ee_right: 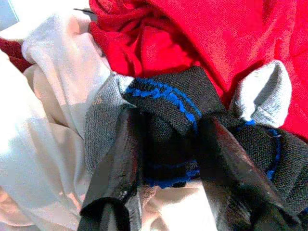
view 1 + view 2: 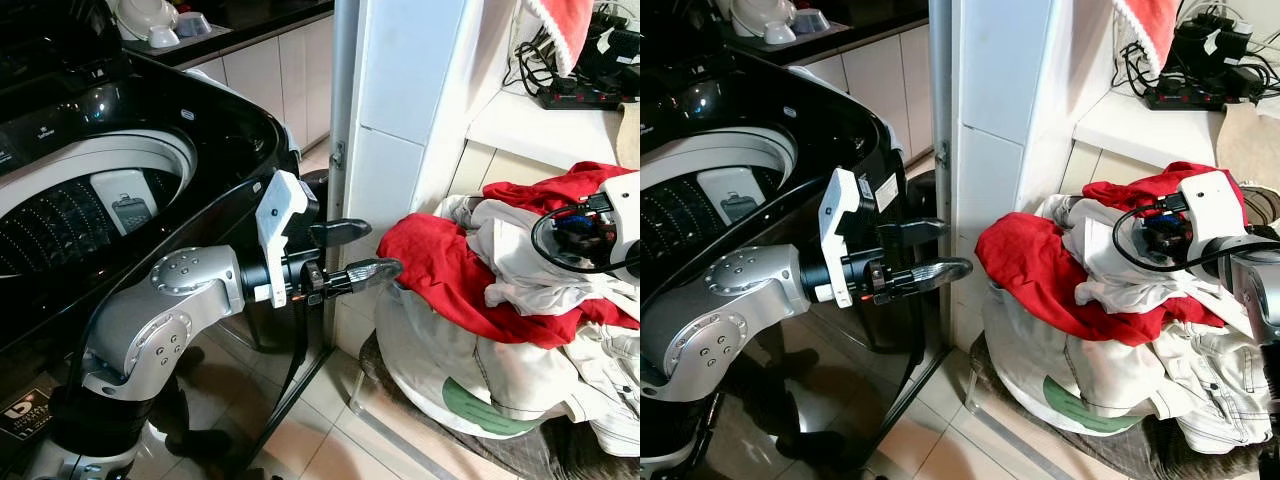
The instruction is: Clothes washing
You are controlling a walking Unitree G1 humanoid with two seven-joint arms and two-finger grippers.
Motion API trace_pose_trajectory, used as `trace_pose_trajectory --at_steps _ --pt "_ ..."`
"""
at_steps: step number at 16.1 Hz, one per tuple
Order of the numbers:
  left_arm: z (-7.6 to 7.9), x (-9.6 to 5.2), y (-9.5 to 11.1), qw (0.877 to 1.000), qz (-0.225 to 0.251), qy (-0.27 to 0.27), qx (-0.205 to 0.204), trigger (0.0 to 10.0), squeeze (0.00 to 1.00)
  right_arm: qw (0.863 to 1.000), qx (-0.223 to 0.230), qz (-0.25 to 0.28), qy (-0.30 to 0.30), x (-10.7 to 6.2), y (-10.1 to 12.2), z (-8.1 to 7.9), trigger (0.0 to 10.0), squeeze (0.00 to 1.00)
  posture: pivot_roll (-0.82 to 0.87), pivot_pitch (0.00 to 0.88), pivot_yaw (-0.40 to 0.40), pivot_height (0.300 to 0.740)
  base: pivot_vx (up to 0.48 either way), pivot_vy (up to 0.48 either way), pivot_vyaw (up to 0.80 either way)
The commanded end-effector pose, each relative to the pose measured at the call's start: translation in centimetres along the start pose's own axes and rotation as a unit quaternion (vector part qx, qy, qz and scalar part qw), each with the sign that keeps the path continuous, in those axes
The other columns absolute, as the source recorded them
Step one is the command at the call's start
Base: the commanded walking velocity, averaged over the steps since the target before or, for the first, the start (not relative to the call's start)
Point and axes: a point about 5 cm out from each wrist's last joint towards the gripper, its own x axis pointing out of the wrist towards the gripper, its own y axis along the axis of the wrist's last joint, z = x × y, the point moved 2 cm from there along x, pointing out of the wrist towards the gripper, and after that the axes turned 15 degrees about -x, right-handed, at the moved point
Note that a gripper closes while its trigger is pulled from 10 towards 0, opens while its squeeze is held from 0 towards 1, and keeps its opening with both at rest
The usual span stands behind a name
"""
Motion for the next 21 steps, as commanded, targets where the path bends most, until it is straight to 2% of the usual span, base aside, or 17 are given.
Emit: trace_pose_trajectory --at_steps 1,7,10,12,15,16,17,18,19,20,21 --pt "0.2 0.0 0.5 1.0 0.0 -0.001 0.007 10.0 0.0 1.0 -0.005 -0.006 -0.004 -0.4 -0.2 0.4 0.0 0.0 -0.08 0.0 0.021 0.74 0.0 0.0 0.0" --pt "-0.5 -0.3 0.4 1.0 0.006 0.016 0.002 10.0 0.0 1.0 0.002 0.018 -0.01 -1.0 0.6 0.9 0.0 0.0 -0.09 0.0 0.025 0.74 0.0 0.0 0.0" --pt "-0.9 -0.5 0.5 0.999 0.015 0.031 0.002 10.0 0.0 0.998 0.004 0.056 -0.015 -2.4 2.4 1.7 0.0 0.0 -0.09 0.0 0.029 0.74 0.0 0.0 0.0" --pt "-1.9 -0.7 1.4 0.996 0.054 0.071 0.008 10.0 0.0 0.992 0.012 0.127 -0.021 -4.7 5.5 2.8 0.0 0.0 -0.1 0.0 0.034 0.74 0.0 0.0 0.0" --pt "-2.2 -0.3 2.8 0.991 0.091 0.09 0.046 10.0 0.0 0.972 0.043 0.232 0.013 -7.1 9.6 2.8 0.0 0.0 -0.11 0.0 0.034 0.74 0.0 0.0 0.0" --pt "-1.8 0.1 3.6 0.987 0.123 0.086 0.057 10.0 0.0 0.954 0.069 0.287 0.05 -7.9 11.4 2.0 0.0 0.0 -0.11 0.0 0.034 0.74 0.0 0.0 0.0" --pt "-1.6 0.3 4.1 0.984 0.144 0.085 0.058 10.0 0.0 0.943 0.081 0.315 0.072 -8.2 12.3 1.4 0.0 0.0 -0.11 0.0 0.032 0.74 0.0 0.0 0.0" --pt "-1.4 0.6 5.1 0.978 0.184 0.082 0.047 10.0 0.0 0.922 0.107 0.356 0.114 -8.7 13.7 0.4 0.0 0.0 -0.11 0.0 0.031 0.74 0.0 0.0 0.0" --pt "-1.5 1.0 5.9 0.971 0.206 0.099 0.068 10.0 1.0 0.905 0.126 0.38 0.146 -8.8 14.8 -0.9 0.0 0.0 -0.11 0.0 0.026 0.74 0.0 0.0 0.0" --pt "-1.7 1.3 6.0 0.968 0.21 0.109 0.084 10.0 1.0 0.899 0.132 0.385 0.162 -8.6 15.3 -1.7 0.0 0.0 -0.1 0.0 0.019 0.74 0.0 0.0 0.0" --pt "-1.5 2.0 6.4 0.961 0.24 0.11 0.085 10.0 1.0 0.882 0.151 0.397 0.206 -8.3 16.5 -3.9 0.0 0.0 -0.1 0.0 0.016 0.74 0.0 0.0 0.0"
